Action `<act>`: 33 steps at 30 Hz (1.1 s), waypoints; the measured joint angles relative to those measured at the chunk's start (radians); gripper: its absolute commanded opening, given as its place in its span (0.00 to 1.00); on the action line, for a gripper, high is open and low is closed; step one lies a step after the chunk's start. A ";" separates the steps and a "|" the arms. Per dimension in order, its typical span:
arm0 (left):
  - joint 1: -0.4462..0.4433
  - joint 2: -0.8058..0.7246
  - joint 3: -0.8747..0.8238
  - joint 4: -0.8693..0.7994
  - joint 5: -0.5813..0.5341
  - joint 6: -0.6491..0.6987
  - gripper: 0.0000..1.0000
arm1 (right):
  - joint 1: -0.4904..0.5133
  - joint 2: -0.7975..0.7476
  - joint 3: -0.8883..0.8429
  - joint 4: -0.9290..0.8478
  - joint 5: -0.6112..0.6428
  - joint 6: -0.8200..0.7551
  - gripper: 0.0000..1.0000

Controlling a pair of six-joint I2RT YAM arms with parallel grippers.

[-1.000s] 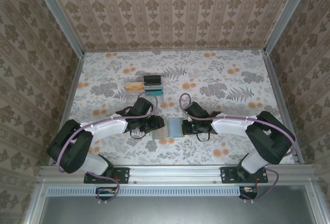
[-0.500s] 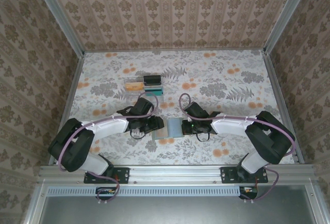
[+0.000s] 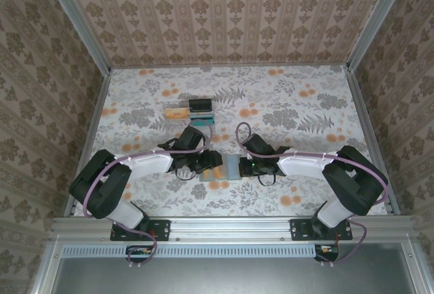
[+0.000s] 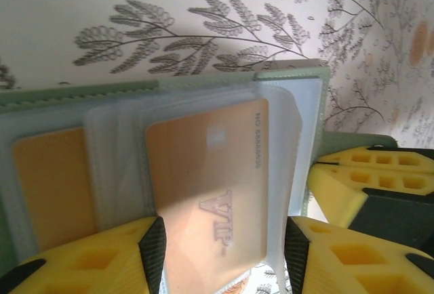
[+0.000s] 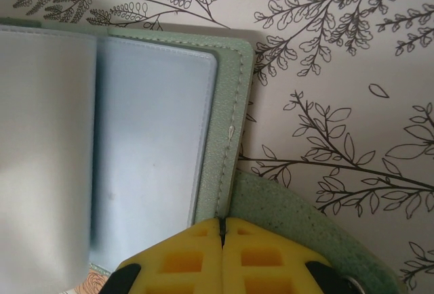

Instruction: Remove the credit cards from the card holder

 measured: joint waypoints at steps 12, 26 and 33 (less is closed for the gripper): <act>-0.035 0.011 0.075 0.002 0.039 0.008 0.59 | 0.000 0.002 0.000 0.001 0.001 0.007 0.15; -0.065 0.089 0.151 -0.017 0.042 0.023 0.51 | -0.047 -0.154 -0.063 -0.035 0.021 0.026 0.26; 0.010 -0.094 0.080 -0.097 -0.014 0.060 0.22 | -0.048 -0.155 -0.029 -0.005 -0.067 0.039 0.26</act>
